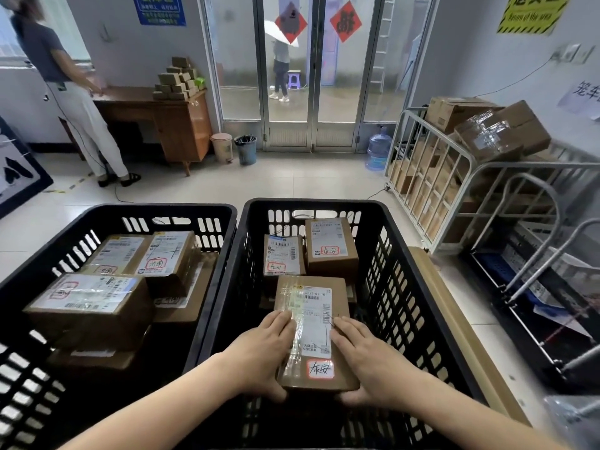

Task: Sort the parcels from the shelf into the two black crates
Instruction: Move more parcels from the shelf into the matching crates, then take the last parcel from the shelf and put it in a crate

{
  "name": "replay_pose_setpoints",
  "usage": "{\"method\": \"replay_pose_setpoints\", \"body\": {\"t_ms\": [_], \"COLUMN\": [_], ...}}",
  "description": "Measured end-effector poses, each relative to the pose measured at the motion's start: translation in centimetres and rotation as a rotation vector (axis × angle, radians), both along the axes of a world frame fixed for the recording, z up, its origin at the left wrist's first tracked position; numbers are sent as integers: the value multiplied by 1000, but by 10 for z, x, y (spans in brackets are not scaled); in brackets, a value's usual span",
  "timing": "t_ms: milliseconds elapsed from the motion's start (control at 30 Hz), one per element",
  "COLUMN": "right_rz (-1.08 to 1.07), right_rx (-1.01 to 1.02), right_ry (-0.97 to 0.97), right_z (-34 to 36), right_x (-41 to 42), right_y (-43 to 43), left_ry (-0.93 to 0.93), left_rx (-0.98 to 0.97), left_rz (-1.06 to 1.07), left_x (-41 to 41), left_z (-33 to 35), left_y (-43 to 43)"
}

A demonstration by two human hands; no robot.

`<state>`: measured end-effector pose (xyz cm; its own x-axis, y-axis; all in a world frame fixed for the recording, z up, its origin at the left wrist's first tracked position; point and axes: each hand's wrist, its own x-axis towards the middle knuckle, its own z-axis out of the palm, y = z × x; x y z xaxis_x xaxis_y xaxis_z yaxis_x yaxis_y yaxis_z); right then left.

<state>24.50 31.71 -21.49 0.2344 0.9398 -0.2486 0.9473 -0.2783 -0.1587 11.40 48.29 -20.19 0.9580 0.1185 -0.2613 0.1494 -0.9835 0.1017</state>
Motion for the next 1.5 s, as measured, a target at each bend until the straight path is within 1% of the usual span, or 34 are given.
{"method": "replay_pose_setpoints", "body": {"t_ms": [133, 267, 400, 633, 800, 1033, 1200, 1333, 1500], "right_rz": [-33, -96, -212, -440, -597, -808, -962, -1112, -1283], "right_rx": [1, 7, 46, 148, 219, 239, 203, 185, 184], "right_ry": [19, 7, 3, -10, -69, -168, -206, -207, -218], "right_z": [13, 31, 45, 66, 83, 106, 118, 124, 129], "right_x": [-4, -14, -27, -62, -103, -176, -226, -265, -321], "right_y": [-3, -11, -22, -46, -63, -97, -135, -174, -222], "left_ry": [-16, -34, -99, -147, -181, -229, -239, -247, -245], "left_rx": [33, 18, -20, -51, -76, -119, -172, -176, -196], "left_rz": [-23, 11, 17, -63, -167, -320, -477, -642, -793], "left_x": [-5, -10, -15, -28, -47, -70, -81, -89, -103], "left_z": [7, 18, 30, 51, 68, 82, 95, 104, 105], "left_y": [-2, -2, -3, -8, -10, -22, -66, -113, -174]}}
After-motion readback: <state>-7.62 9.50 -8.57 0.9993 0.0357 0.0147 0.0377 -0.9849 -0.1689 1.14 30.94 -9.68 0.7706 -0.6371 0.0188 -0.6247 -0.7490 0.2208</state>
